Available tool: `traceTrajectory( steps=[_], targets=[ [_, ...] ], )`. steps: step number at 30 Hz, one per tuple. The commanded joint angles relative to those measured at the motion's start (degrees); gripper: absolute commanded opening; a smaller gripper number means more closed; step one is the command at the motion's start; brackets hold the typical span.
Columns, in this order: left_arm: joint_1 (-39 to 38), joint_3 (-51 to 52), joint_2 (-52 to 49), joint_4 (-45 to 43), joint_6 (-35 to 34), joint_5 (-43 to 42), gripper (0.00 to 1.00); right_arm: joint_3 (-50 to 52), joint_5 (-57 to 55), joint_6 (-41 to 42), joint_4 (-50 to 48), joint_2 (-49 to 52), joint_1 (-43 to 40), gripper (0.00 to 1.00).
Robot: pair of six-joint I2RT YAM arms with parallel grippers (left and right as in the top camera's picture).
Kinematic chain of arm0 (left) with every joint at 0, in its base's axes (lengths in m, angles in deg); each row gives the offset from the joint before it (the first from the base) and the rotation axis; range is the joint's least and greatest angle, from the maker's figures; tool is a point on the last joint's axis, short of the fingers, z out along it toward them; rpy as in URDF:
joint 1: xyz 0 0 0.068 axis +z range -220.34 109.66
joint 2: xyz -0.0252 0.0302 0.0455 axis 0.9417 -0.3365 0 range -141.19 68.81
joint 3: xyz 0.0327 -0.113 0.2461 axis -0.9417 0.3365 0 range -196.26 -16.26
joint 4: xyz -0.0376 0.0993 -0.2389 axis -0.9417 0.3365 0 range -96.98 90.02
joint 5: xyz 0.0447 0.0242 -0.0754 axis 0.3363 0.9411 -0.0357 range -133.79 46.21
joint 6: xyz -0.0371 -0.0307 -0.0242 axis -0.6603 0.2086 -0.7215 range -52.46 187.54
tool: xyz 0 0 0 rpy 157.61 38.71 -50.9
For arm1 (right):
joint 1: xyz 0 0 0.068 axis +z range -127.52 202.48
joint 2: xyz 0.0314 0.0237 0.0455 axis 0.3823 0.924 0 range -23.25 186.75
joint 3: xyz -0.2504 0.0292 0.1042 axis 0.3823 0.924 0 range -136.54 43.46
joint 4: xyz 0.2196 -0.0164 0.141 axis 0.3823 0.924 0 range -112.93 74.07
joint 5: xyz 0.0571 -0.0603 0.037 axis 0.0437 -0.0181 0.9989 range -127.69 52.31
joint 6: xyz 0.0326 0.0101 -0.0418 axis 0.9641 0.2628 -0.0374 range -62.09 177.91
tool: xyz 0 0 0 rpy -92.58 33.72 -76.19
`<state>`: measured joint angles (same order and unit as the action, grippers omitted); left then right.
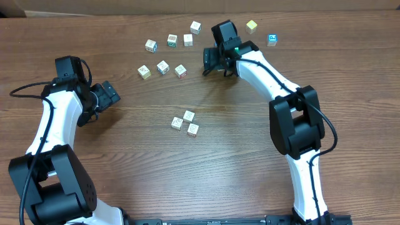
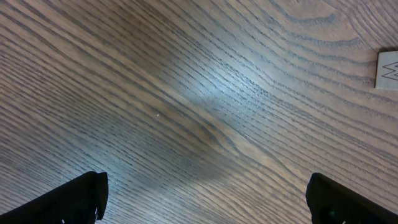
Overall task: Form a circle
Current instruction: 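Swing the right gripper up to the yellow 'K' block at upper right, then grasp the yellow 'K' block with the right gripper and lift it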
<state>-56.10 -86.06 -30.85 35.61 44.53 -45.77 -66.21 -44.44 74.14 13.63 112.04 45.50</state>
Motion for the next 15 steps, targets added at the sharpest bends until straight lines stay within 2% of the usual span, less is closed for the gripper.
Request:
traceTrajectory(
  steps=[1, 4, 6, 7, 10, 13, 15],
  targets=[
    [-0.07, -0.2, -0.37, 0.02, -0.35, -0.46, 1.0, -0.55, 0.17, -1.73, 0.0, 0.92, -0.24, 0.7],
    [-0.07, -0.2, -0.37, 0.02, -0.35, -0.46, 1.0, -0.55, 0.17, -1.73, 0.31, 1.05, -0.24, 0.6],
    [-0.07, -0.2, -0.37, 0.02, -0.35, -0.46, 1.0, -0.55, 0.17, -1.7, 0.46, 1.05, -0.24, 0.49],
    [-0.07, -0.2, -0.37, 0.02, -0.35, -0.46, 0.99, -0.55, 0.17, -1.7, 0.55, 1.05, -0.24, 0.48],
    [-0.07, -0.2, -0.37, 0.02, -0.35, -0.46, 1.0, -0.55, 0.17, -1.7, 1.11, 1.05, -0.24, 0.47],
    [-0.07, -0.2, -0.37, 0.02, -0.35, -0.46, 1.0, -0.55, 0.17, -1.7, 1.68, 1.05, -0.24, 0.54],
    [-0.07, -0.2, -0.37, 0.02, -0.35, -0.46, 0.99, -0.55, 0.17, -1.7, 1.77, 1.05, -0.26, 0.54]
  ],
)
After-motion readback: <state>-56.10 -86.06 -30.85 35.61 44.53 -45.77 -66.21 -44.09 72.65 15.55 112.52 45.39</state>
